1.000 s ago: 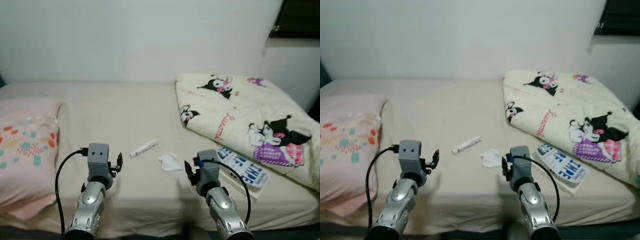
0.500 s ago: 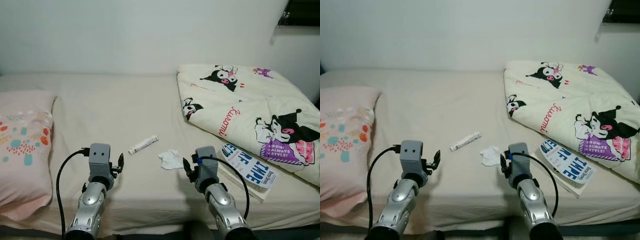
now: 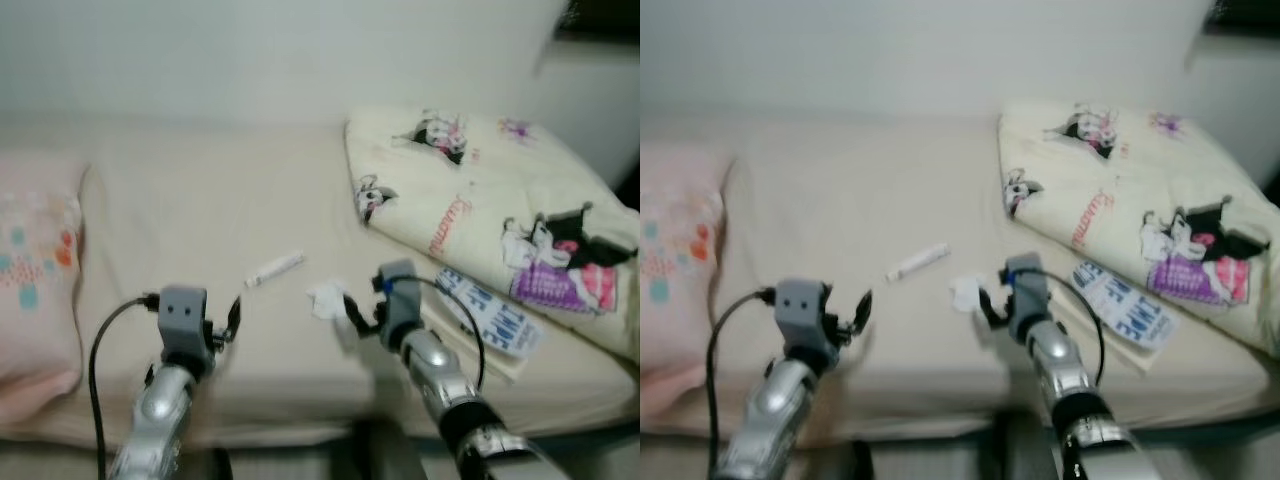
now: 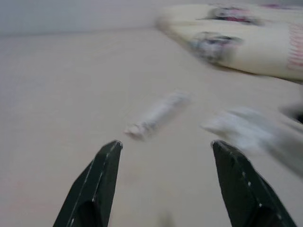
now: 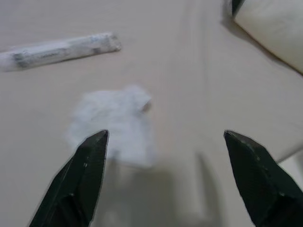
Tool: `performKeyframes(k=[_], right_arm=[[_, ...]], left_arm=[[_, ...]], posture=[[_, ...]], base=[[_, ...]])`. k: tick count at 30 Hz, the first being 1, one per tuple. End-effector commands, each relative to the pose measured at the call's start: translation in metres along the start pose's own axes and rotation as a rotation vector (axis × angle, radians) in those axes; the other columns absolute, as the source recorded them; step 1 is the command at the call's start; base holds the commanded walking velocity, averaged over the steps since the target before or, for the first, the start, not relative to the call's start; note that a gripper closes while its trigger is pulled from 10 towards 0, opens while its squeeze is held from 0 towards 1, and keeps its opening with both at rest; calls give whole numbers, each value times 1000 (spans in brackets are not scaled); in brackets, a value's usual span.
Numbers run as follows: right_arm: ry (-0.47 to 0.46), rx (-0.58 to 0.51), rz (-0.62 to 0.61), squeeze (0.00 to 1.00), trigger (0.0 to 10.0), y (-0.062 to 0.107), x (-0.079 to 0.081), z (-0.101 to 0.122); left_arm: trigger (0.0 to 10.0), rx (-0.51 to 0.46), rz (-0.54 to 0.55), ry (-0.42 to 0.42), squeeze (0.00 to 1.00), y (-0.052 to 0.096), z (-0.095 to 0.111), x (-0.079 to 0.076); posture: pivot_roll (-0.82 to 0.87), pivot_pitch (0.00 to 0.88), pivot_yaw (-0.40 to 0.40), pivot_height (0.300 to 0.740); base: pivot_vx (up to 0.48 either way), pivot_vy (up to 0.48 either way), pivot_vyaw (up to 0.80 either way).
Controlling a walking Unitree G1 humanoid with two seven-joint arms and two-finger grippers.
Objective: Clean up the room
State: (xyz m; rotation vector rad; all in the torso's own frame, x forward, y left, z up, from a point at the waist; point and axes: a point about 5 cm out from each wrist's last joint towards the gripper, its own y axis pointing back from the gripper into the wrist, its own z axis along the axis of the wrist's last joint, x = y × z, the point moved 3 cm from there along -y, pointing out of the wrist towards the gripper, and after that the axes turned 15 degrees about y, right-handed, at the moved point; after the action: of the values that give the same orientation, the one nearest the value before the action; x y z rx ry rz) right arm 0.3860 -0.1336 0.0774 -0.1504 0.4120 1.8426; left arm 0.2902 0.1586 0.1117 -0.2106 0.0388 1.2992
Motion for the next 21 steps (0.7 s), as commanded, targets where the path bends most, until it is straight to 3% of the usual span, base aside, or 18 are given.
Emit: performKeyframes(k=[1, 4, 10, 21], right_arm=[[-17, 13, 11, 1000, 10000, -3, 4, 1], [-15, 9, 9, 1000, 10000, -5, 4, 5], [2, -13, 7, 1000, 10000, -18, 3, 31], [14, 12, 27, 1000, 10000, -24, 5, 40]], left_arm=[[10000, -12, -63, -22, 0, 4, 13, -8], [10000, -14, -81, -38, 0, 9, 18, -9], [10000, -27, -126, -127, 0, 35, 48, -14], [10000, 33, -194, -188, 0, 56, 64, -25]], posture=[[114, 248, -132, 570], [150, 285, -145, 570], [241, 345, -183, 570], [304, 372, -195, 570]], base=[[0, 0, 0], [0, 0, 0], [0, 0, 0], [0, 0, 0]])
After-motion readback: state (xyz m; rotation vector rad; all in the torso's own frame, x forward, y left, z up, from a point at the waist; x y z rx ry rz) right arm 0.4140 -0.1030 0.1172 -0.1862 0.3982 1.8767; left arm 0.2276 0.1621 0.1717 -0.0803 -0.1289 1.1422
